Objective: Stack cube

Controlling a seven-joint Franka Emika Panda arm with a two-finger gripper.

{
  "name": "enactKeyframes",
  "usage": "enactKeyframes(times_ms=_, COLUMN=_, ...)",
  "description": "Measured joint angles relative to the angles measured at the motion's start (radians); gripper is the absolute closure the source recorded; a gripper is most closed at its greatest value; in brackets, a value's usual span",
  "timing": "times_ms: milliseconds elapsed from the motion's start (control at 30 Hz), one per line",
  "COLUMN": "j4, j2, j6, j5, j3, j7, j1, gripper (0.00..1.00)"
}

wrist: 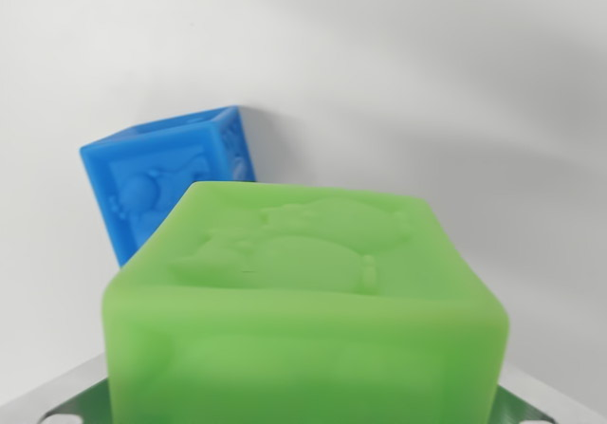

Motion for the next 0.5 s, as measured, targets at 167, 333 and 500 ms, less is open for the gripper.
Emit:
enactKeyframes(times_ms=167, j4=-0.001, j2=-0.004, j6=-0.004, j5=-0.004, j3=0.007, j7=-0.021, j1=0.009, gripper=1.0)
enactKeyframes(times_ms=333, j4=-0.001, j2=-0.008, j6=-0.008, j5=-0.007, j3=0.012, j7=-0.04, j1=0.019, gripper=1.0)
enactKeyframes(times_ms=500, j4=-0.001, j2=-0.012, j6=-0.013, j5=-0.009, j3=0.018, j7=-0.061, j1=0.028, gripper=1.0)
